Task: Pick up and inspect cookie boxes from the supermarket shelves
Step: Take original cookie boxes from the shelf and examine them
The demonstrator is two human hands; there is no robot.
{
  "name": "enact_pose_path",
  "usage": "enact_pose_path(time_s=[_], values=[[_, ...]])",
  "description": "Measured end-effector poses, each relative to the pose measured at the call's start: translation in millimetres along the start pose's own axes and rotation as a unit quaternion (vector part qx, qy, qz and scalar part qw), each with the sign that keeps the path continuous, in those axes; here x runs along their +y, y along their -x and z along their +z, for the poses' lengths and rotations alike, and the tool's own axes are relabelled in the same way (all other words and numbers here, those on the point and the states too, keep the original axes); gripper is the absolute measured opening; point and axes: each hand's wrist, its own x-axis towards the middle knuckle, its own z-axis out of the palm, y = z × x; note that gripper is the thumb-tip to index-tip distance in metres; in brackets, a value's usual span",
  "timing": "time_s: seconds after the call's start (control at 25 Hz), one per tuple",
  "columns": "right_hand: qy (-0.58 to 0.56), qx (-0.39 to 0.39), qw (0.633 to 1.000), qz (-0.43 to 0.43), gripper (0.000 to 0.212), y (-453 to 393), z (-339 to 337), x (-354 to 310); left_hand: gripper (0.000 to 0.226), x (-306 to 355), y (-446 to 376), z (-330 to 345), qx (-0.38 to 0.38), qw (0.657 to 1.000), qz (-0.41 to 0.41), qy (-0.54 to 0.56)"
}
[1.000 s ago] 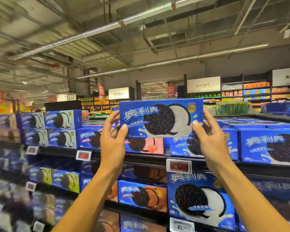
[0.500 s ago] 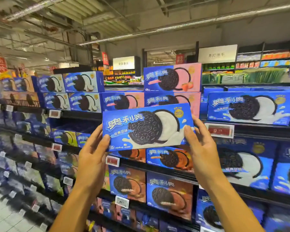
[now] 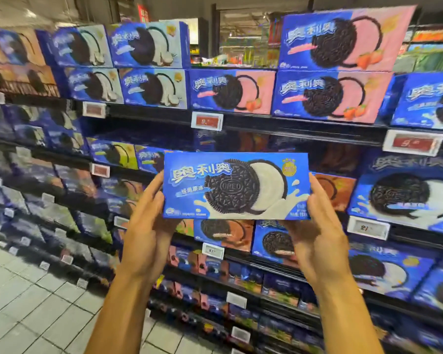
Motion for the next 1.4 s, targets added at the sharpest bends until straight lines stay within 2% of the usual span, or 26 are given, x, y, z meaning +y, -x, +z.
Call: enact_pose_path(time_s=[0.24,0.4,0.52,0.64,0.84,0.96,1.16,1.4], values=[[-0.023,0.032,0.999,-0.004,0.049,18,18,34,0.045,-2,5,-38,0.019,0.998,-0.044,0.036],[-0.043,0.066,0.997,-0.008,0.045,30,16,59,0.043,5,16,-51,-0.010,0.997,-0.056,0.045],[-0.097,0.108,0.987,0.067,0.042,37,13,80,0.043,8,23,-46,0.002,0.997,-0.050,0.050],[-0.151,0.163,0.961,0.162,0.030,44,11,103,0.060,4,35,-30,-0.005,0.999,-0.041,0.021],[-0.204,0.220,0.926,0.229,0.037,60,9,128,0.061,-13,63,-1,-0.039,0.995,0.007,-0.087],[-0.209,0.227,0.916,0.255,0.028,66,9,141,0.067,-17,76,9,-0.048,0.990,0.015,-0.128],[-0.231,0.199,0.918,0.256,0.036,75,9,149,0.071,-16,81,16,-0.050,0.987,0.017,-0.153],[-0.227,0.202,0.923,0.237,0.030,69,7,142,0.057,-17,72,5,-0.085,0.984,0.041,-0.151]])
